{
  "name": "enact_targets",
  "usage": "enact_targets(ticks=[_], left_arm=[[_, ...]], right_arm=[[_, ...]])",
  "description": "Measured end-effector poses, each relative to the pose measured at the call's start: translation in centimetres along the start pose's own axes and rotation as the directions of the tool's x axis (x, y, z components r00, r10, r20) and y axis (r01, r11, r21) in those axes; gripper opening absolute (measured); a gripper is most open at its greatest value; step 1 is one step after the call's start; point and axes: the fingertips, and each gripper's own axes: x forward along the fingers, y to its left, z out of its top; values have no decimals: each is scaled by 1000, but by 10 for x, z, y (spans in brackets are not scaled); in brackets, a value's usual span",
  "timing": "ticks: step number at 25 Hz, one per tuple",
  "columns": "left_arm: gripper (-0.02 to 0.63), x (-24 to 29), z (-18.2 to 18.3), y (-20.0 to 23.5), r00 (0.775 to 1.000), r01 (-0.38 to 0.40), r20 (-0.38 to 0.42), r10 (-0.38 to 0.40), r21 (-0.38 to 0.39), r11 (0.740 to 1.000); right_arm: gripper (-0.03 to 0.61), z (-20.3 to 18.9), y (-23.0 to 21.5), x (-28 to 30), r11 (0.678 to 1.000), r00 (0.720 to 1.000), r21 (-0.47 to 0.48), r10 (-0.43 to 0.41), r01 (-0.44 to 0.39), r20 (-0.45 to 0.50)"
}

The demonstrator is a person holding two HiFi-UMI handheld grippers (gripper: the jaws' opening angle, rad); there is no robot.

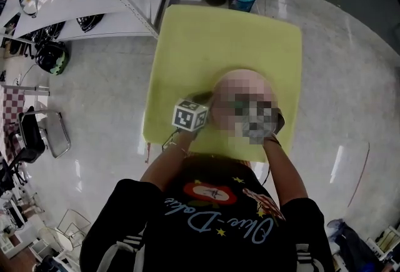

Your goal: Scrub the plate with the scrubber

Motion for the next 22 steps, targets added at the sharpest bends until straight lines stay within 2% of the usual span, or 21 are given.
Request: enact_targets(ticks=[4, 11, 14, 18, 22], left_arm=[[35, 3, 0, 0, 1000, -2, 3, 2, 8, 1000], [35, 2, 2, 4, 1000, -13, 5, 12, 13, 1000], [35, 2, 1, 4, 1000, -8, -3, 8, 12, 1000], [35, 2, 4, 4, 1000, -5, -1, 5, 21, 1000], [35, 4, 3, 7, 1000, 0, 6, 0, 24, 1000]], right_arm=[[65, -7, -33, 1, 996, 997, -56, -67, 65, -28], [64, -7, -62, 16, 985, 991, -141, -114, 103, -71], [64, -10, -61, 23, 983, 991, -165, -99, 83, -93], [65, -17, -49, 33, 981, 990, -196, -37, 10, -136], [66, -21, -43, 38, 988, 987, -153, 10, -36, -163]])
